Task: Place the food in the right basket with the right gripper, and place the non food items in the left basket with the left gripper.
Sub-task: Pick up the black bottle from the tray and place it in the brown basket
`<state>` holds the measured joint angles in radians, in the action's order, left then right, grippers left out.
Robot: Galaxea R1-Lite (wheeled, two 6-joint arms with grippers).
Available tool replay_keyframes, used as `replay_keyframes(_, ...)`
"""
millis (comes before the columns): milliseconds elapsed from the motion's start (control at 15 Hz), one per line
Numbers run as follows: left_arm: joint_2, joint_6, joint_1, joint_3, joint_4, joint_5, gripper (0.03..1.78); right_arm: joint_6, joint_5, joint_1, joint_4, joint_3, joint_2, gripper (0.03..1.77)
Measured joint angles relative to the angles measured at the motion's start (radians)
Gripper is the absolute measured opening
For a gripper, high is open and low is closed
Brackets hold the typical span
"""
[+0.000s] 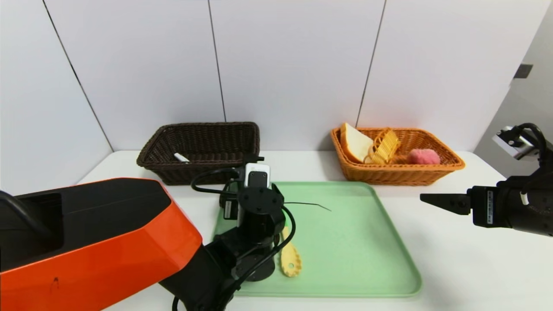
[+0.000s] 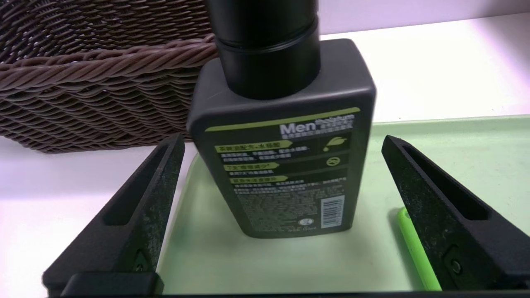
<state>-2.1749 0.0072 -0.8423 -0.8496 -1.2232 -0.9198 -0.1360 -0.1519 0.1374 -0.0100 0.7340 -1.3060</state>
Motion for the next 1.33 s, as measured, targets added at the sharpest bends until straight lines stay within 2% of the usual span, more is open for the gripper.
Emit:
replay_keyframes(1067,-0.081,-0.001,0.020,-0.066,0.001,0.005,1.68,0.002,0.000,0.000,-0.002,-0.028,0.033,1.71)
replay_keyframes(1200,-0.086,0.000,0.022,-0.068,0.000,0.006,1.31,0.003,0.000,0.000,-0.003,-0.028,0.034,1.71)
replay_keyframes(1333,-0.090,0.000,0.022,-0.076,0.001,0.007,1.10,0.003,0.000,0.001,-0.003,-0.029,0.034,1.71)
